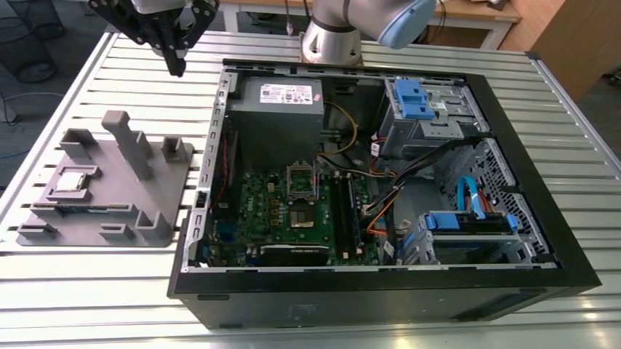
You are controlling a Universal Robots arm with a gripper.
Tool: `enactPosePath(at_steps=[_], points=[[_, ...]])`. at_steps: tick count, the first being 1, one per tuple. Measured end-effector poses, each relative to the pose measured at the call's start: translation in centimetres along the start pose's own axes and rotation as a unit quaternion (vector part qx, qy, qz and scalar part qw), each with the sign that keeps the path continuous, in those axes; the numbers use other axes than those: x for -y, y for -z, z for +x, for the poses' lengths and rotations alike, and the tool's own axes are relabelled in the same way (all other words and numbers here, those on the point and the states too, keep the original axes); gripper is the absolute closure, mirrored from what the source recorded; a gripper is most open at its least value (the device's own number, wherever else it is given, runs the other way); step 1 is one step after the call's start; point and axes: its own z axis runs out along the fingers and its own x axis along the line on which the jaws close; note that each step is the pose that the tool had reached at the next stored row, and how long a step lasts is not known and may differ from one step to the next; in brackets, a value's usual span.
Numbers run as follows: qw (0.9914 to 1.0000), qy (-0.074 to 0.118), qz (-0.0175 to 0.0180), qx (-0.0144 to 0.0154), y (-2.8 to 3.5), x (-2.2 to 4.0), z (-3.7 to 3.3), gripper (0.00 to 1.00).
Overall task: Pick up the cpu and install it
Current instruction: 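Reach for the cpu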
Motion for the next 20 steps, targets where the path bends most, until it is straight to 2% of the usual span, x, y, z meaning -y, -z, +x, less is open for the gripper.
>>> enactPosePath(at_steps=[20], points=[[1.00000,0.000,-0.0001,0.0000,0.03,0.23,3.07,0.89]])
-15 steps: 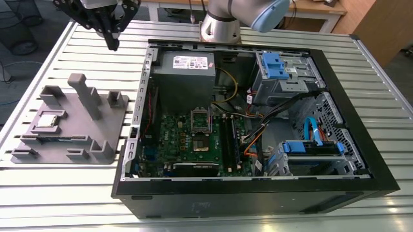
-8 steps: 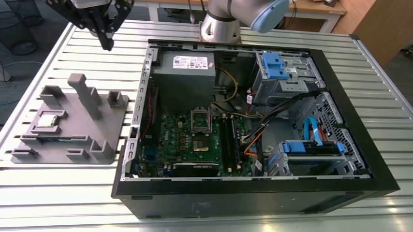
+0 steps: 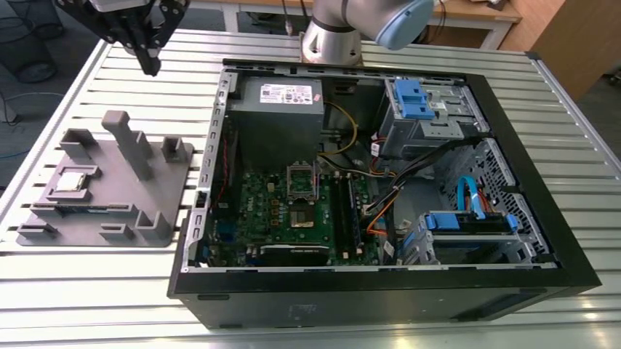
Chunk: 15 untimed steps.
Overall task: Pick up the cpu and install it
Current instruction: 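Reach for the cpu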
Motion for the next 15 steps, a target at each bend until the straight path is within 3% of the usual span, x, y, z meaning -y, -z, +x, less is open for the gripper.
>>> enactPosePath(at_steps=[7,15], points=[[1.00000,0.000,0.0000,0.0000,0.01,0.06,0.81,0.89],[1.00000,0.000,0.0000,0.0000,0.02,0.07,0.96,0.89]])
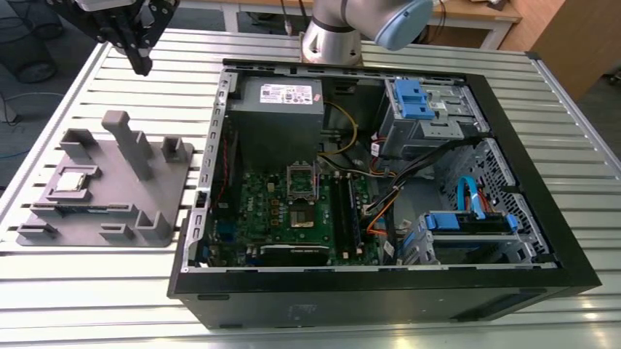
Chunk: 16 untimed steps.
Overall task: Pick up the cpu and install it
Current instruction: 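Reach for the cpu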
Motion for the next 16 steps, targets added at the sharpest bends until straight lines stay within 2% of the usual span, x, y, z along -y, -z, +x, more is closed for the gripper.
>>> enactPosePath(at_steps=[7,16], points=[[1.00000,0.000,0.0000,0.0000,-0.05,0.02,0.32,0.89],[1.00000,0.000,0.0000,0.0001,-0.06,0.09,1.16,0.89]])
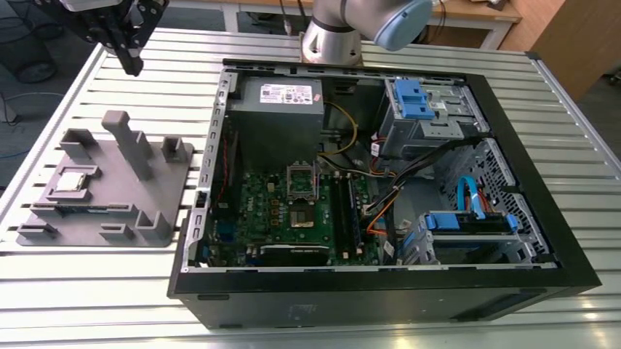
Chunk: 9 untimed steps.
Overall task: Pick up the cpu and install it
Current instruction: 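Reach for the cpu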
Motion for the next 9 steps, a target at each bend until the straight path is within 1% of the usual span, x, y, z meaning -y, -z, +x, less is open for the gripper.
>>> enactPosePath(at_steps=[9], points=[[1.00000,0.000,0.0000,0.0000,-0.05,0.07,0.88,0.89]])
